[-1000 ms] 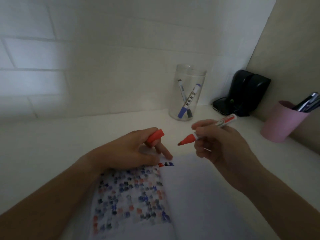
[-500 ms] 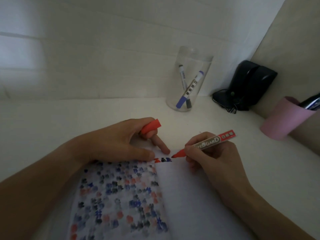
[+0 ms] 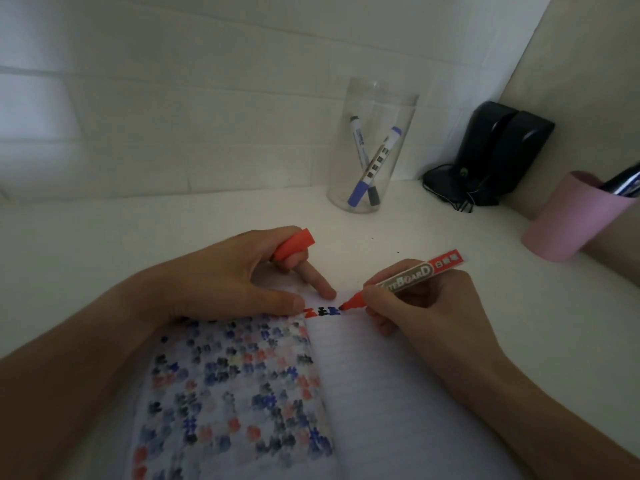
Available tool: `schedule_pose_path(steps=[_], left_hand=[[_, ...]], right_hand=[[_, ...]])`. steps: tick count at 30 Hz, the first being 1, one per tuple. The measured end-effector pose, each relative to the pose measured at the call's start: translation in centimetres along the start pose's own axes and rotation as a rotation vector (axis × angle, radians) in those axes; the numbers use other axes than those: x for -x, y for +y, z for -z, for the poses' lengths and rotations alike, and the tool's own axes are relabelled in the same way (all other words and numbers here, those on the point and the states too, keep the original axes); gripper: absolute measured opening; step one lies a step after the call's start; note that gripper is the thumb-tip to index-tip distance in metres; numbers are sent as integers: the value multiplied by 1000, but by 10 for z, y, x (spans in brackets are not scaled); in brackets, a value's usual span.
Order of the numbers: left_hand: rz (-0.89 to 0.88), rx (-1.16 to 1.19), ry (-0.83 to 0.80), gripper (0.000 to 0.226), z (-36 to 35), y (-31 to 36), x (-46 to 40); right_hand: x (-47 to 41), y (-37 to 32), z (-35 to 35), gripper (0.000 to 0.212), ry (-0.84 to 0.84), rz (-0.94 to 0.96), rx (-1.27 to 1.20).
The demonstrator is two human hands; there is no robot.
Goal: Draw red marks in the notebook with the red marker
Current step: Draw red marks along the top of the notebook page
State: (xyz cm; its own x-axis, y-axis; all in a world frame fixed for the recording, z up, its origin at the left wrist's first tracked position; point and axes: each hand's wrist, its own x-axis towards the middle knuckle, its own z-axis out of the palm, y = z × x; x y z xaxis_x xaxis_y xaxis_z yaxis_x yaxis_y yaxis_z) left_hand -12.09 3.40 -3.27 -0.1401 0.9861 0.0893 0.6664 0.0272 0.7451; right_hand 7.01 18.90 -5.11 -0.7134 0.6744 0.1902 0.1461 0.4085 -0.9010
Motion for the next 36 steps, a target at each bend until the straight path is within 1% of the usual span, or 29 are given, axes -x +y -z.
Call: schedule_pose_path(steps=[5,9,13,15,18,23,26,30,36], left_hand=[[5,13,0,34,0,-1,0],[18,25,1,31,-1,-2,0],[21,25,2,30,0,-2,1],[21,22,4,30,0,-2,1],[21,14,6,32,0,-3,0],[23,-3,6,25,-1,-1,0],[5,3,9,29,-1,1,1],[23,17,2,28,-1,1,1],[1,8,7,33,-1,3,1]], right_hand=[[-1,3,-2,4,44,-4,32],[0,2,0,8,29,-4,-2],[0,3,-1,3,10,-3,8],[0,3,0,8,6,-2,8],[-1,3,0,4,14,1,-2],[-1,2,-1,15,29,-11,7],[-1,2,-1,4,8,-11,-40],[0,2,-1,5,-29,0,-23],[1,0,0,4,-28,-9,-30]])
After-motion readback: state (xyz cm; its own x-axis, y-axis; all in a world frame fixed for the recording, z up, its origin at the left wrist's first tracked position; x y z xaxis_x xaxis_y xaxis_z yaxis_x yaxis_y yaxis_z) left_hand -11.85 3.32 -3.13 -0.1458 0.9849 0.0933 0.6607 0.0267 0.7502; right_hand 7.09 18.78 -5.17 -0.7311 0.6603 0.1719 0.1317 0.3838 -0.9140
